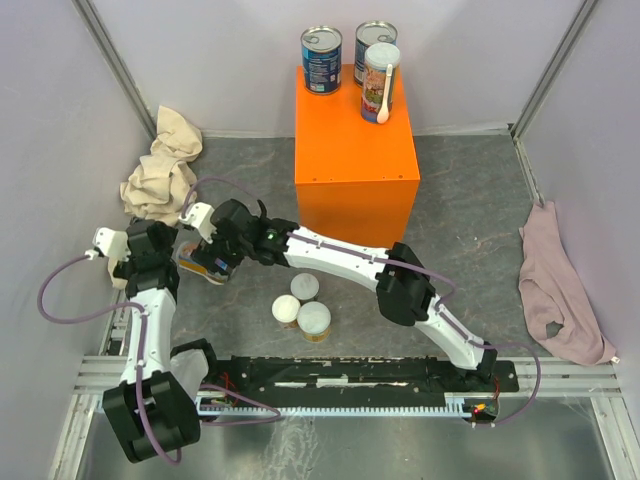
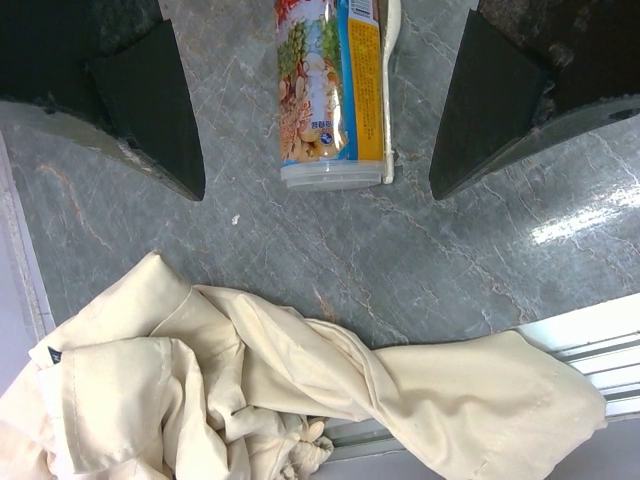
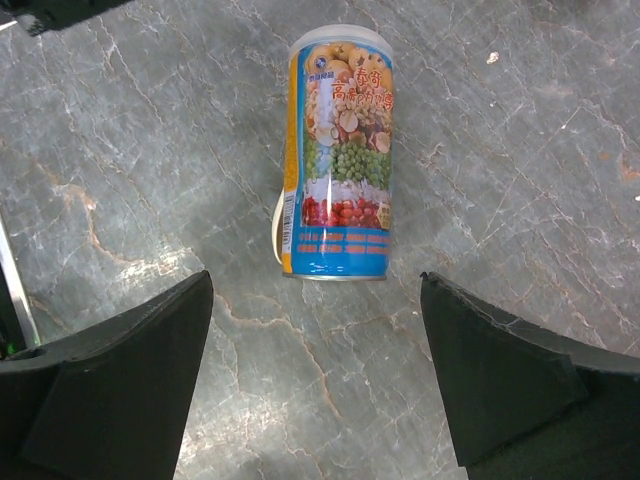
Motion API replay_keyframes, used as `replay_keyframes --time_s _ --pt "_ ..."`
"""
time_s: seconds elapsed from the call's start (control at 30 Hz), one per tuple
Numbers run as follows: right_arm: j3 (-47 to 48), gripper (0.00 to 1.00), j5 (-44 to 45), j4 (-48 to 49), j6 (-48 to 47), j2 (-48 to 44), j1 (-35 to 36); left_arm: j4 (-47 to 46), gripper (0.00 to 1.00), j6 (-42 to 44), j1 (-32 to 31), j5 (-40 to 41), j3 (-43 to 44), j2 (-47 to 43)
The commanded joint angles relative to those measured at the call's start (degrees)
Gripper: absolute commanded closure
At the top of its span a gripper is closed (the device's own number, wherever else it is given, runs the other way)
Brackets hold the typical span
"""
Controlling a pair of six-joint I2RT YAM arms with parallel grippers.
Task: Place and organize the canned foods onto the counter
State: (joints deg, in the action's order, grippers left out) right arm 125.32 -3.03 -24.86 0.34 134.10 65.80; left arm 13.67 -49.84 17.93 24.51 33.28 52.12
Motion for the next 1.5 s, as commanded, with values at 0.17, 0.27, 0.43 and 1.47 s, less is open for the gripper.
replay_keyframes --time_s 0.17,0.27,0.43,1.47 --pt "5.2 0.08 -0.2 2.2 -1.5 4.8 -1.2 -0.1 0.01 -2.4 0.4 3.3 1.0 -2.9" --pt "6.5 0.08 -0.7 2.4 -1.5 6.5 -1.5 0.0 0.01 -2.3 0.5 4.0 1.0 -3.9" --pt "9.5 0.08 -2.1 1.9 -1.3 9.0 -1.9 0.2 0.01 -2.0 0.6 4.8 1.1 -4.8" --pt "3.5 0.57 -5.0 3.8 1.9 10.7 -1.4 -1.0 0.01 -3.0 2.6 2.6 0.0 -5.2"
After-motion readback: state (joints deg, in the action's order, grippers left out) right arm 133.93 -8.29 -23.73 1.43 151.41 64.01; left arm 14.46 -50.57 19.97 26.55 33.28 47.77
